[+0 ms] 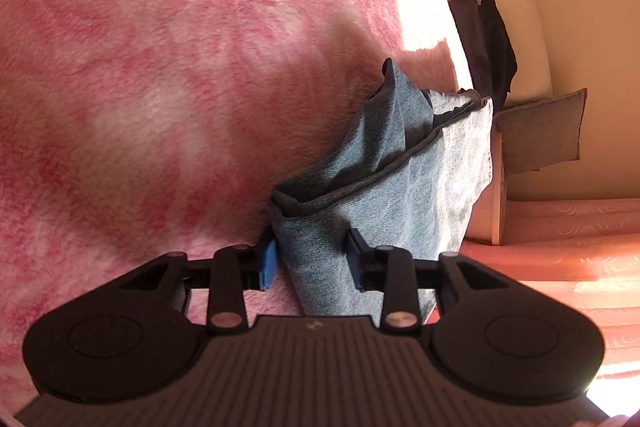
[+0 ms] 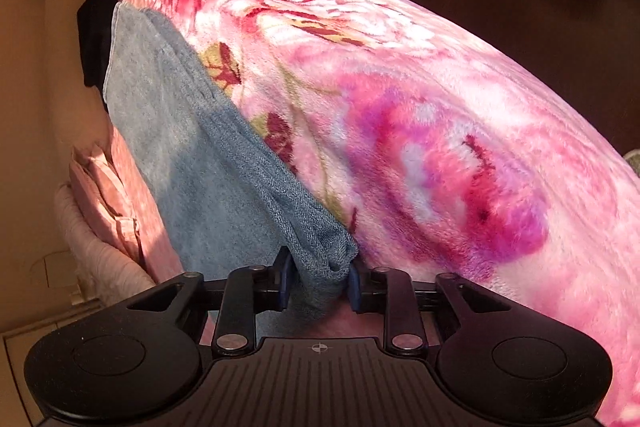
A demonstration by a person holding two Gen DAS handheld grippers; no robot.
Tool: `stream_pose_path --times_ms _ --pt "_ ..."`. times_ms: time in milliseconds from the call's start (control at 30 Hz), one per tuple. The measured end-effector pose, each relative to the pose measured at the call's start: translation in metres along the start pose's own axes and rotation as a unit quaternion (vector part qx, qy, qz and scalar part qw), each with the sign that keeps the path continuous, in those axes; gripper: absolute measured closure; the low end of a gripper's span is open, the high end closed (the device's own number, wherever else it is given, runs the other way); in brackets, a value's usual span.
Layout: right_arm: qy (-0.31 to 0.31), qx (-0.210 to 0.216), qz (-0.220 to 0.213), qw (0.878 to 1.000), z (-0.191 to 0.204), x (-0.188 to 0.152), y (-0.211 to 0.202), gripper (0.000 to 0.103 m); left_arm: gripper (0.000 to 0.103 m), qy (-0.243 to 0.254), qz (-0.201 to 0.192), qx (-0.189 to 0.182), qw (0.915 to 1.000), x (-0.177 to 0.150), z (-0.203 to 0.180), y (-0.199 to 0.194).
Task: Fold clothes
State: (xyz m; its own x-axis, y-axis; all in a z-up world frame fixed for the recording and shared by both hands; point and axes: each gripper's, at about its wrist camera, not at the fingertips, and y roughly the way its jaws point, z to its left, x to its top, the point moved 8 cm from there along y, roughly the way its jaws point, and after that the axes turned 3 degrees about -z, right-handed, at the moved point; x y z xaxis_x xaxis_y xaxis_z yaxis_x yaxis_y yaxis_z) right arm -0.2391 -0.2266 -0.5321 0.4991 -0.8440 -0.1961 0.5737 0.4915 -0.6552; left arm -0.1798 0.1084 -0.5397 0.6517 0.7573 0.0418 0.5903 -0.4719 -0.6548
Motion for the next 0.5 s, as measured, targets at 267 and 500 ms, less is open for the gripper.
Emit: stream_pose_path --times_ms 267,500 --pt "-0.056 0.032 0.021 0.998 0.066 0.006 -0.031 0.087 0.088 0.015 -0.019 -0.02 0.9995 0.003 -0.043 -0.027" --pt "-0.068 0.056 0.047 0.995 0.111 0.021 -0.047 0.088 0.088 0.035 -0.05 -0.066 0.9959 0.015 -0.112 -0.044"
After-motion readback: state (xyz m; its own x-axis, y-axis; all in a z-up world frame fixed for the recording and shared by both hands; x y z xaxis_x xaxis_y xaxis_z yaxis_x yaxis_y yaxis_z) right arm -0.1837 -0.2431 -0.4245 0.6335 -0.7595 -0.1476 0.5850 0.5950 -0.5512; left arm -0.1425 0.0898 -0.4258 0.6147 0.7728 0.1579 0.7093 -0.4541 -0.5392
